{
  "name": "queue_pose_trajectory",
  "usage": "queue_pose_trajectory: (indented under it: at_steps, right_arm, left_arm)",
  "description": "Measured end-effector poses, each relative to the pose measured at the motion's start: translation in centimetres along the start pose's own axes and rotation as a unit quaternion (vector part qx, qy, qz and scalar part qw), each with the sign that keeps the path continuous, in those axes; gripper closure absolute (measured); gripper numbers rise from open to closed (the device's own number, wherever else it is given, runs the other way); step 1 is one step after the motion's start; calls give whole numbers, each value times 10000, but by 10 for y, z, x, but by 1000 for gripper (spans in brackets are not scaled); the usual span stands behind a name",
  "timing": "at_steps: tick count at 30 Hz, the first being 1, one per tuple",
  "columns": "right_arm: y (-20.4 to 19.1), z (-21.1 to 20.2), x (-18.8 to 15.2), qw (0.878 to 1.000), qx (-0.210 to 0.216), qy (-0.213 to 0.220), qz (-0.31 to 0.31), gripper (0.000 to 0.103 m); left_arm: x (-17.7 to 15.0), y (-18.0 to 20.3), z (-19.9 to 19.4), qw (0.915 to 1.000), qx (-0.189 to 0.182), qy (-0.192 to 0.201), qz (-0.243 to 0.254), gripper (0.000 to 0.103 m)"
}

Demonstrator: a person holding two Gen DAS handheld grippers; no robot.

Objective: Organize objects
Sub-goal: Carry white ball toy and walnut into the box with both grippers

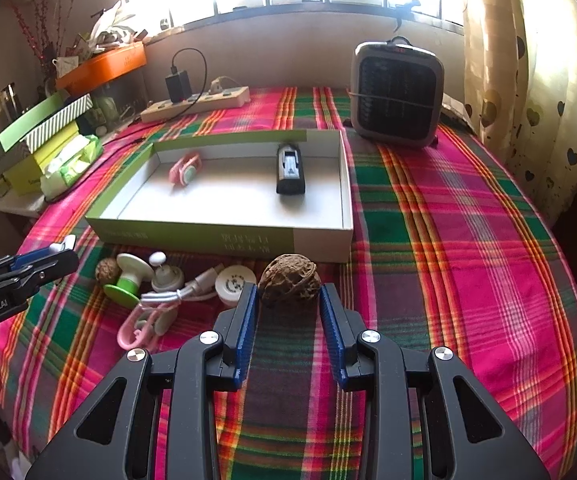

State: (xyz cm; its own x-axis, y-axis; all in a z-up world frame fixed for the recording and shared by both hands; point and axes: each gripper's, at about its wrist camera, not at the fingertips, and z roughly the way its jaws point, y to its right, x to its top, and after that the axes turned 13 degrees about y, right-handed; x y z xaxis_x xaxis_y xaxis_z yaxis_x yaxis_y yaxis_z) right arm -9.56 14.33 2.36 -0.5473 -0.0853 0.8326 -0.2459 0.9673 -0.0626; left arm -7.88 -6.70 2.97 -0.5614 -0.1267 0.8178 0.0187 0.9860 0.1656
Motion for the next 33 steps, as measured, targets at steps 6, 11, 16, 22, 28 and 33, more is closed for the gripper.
queue_pose_trajectory:
  at_steps: [6, 11, 16, 22, 28, 33]
  right_arm:
    - [-3, 2, 14, 9999, 71, 75, -89, 70]
    - [-6, 8, 29, 9996, 178, 143, -169, 70]
    - [-10, 21, 42, 9992, 286, 124, -264, 70]
    - [-18, 43, 59, 9981, 462, 76, -400, 70]
    - [-23, 66, 70, 9971, 565, 2, -508, 70]
    - [-26, 87, 76, 9961, 617, -112, -614, 70]
  left_arm:
    - [14, 7, 3, 10000, -32, 65, 61, 61]
    - [27, 13, 9, 9998, -78, 117, 116, 61]
    - [39, 17, 22, 9998, -112, 92, 121, 61]
    - [52, 19, 40, 9998, -95, 60, 174, 61]
    - [58, 18, 58, 9998, -70, -31, 169, 61]
    - [60, 14, 71, 9998, -15, -102, 154, 61]
